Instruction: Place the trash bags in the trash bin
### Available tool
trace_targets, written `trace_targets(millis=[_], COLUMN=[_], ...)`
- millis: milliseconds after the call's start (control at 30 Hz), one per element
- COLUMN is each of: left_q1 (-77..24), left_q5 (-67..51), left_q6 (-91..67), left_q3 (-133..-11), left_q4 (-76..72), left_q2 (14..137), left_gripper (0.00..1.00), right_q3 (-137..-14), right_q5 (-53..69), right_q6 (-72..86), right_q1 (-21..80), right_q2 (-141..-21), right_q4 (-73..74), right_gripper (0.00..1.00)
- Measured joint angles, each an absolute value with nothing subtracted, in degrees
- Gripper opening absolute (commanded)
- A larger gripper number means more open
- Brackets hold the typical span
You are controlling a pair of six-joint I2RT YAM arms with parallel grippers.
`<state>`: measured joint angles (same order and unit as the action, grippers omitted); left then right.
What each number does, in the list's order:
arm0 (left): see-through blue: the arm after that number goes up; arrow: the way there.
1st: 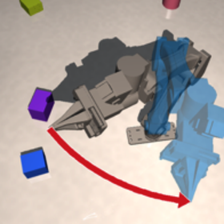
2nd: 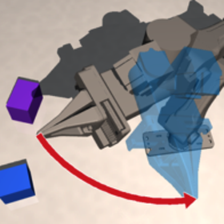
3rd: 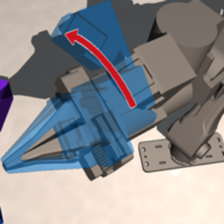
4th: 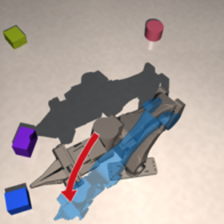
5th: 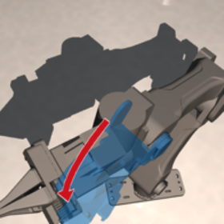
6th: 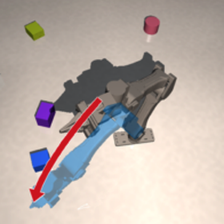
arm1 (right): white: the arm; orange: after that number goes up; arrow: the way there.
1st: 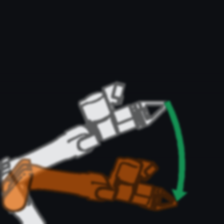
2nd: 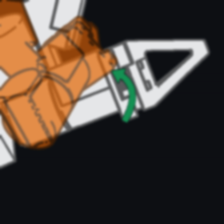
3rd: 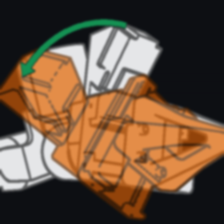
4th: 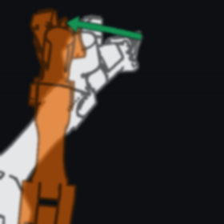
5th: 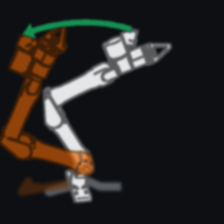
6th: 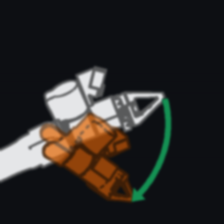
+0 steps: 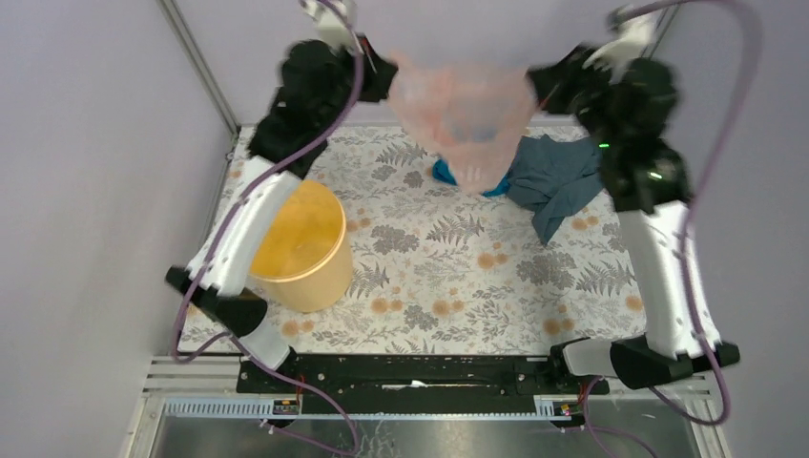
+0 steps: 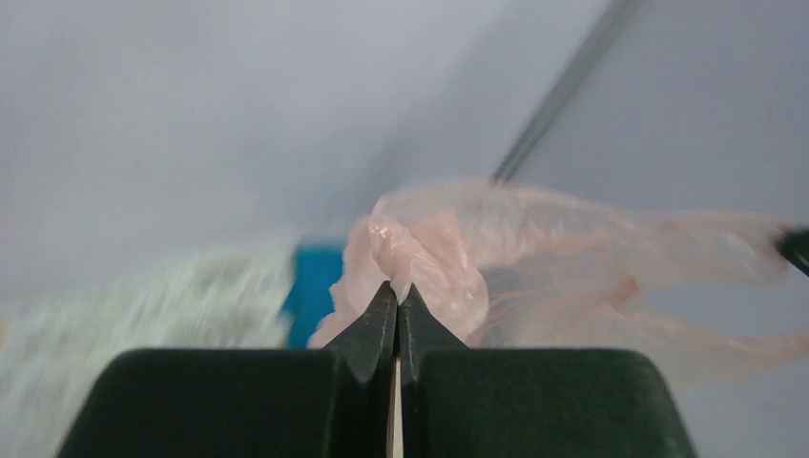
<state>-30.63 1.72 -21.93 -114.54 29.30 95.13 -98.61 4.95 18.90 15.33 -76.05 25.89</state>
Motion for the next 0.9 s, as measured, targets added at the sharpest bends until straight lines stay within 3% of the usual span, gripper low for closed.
trace_targets(millis=[67,133,233,333,400,533,667,767,900], left_q1=[-32.6,-37.2,-43.3,-42.4,-41.1,-39.7,-39.4,-39.4,-39.5], left_q5=[-0.2,-2.8,-5.3,2.6,4.2,3.5,0.9,-0.1,-3.4], left_q6=[-20.3,-18.1,-15.9,-16.0,-16.4,-19.6,-22.1,-22.5,-22.3], left_q3=[-120.8,-117.1,-100.5,-89.1,-85.2,-77.0,-60.9,-60.9,-84.4], left_q4=[23.2,14.5,-0.5,-10.8,-10.9,-4.4,11.4,20.9,23.0], left_q2=[91.5,82.1,65.7,57.7,60.1,77.6,88.9,86.3,83.0], left_gripper=[0.00,0.00,0.00,0.00,0.00,0.00,0.00,0.00,0.00], right_q3=[-111.0,-112.5,-99.2,-83.3,-73.3,-45.6,-26.8,-36.2,-70.8], right_q5=[5.8,8.3,13.5,14.6,14.3,14.7,13.4,11.0,8.4], right_q6=[18.2,17.8,18.0,18.0,18.0,20.9,24.2,23.8,20.9], right_q1=[15.3,15.3,15.3,15.4,15.4,15.4,15.4,15.4,15.4], right_q2=[-75.2,-68.8,-54.1,-43.9,-43.3,-52.1,-53.3,-47.5,-50.7], right_q4=[21.6,14.0,0.8,-10.2,-13.3,-14.4,7.5,18.2,21.3], right_gripper=[0.00,0.00,0.00,0.00,0.00,0.00,0.00,0.00,0.00])
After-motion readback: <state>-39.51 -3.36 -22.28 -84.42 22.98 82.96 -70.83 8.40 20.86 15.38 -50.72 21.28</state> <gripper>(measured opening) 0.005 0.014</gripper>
